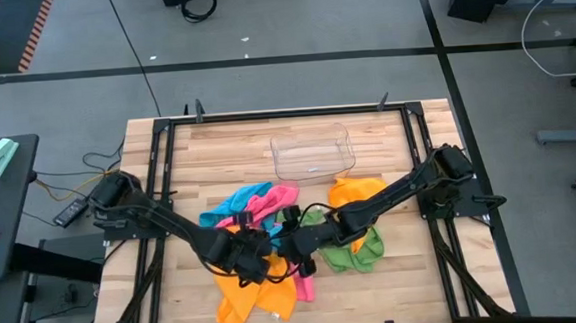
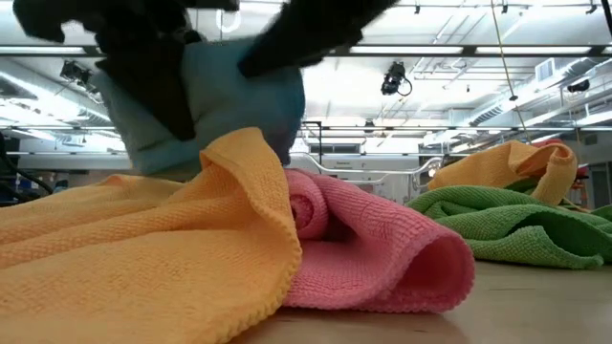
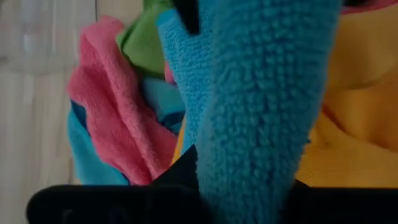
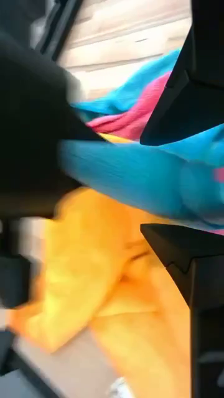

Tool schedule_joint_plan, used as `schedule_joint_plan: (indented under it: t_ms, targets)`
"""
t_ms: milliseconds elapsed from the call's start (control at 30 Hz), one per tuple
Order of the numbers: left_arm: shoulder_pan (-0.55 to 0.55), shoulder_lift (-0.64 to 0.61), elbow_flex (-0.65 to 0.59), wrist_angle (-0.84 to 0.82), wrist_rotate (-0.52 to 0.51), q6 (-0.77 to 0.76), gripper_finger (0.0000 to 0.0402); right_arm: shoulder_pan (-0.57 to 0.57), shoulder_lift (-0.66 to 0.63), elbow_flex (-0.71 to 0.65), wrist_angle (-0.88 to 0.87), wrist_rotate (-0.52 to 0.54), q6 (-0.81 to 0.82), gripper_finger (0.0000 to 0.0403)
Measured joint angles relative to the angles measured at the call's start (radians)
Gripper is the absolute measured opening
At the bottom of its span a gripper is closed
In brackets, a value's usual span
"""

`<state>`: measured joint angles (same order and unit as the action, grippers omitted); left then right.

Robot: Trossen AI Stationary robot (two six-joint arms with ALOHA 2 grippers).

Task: Fold microfiber towels
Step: Put the folded blue microfiber cloth into the transparent bin

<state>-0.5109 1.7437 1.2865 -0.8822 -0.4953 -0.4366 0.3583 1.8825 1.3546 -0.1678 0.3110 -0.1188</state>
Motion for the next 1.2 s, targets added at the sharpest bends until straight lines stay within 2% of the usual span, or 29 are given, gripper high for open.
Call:
schedule_joint_plan:
  t_ms: [133,333,533,700,867,1100,1200]
  targets:
    - [0.034,-0.036,0.000,0.002,0.005,0.150,0.0044,0.013,-0.077,0.008,-0.049,0.034,0.000,0.0225]
    - [0.126,-0.044,0.000,0.011,-0.018,0.438,0.0038,0.015,-0.200,0.003,-0.234,0.076,0.077,0.0225]
    - [0.223,-0.044,0.000,0.127,-0.034,0.724,0.0046,-0.001,-0.302,-0.151,-0.237,0.095,0.104,0.0225]
    - [0.299,-0.044,0.018,0.157,0.025,0.896,0.0036,-0.018,-0.451,-0.312,-0.151,0.145,0.172,0.0225]
    - [0.372,-0.044,0.088,0.199,0.027,1.038,0.0043,-0.018,-0.583,-0.434,-0.045,0.193,0.174,0.0225]
    - [0.496,-0.044,0.113,0.409,0.038,1.464,0.0035,-0.024,-0.679,-0.560,0.044,0.258,0.133,0.0225]
    - [0.570,-0.044,0.113,0.490,0.088,1.619,0.0033,-0.036,-0.690,-0.597,0.072,0.266,0.113,0.0225]
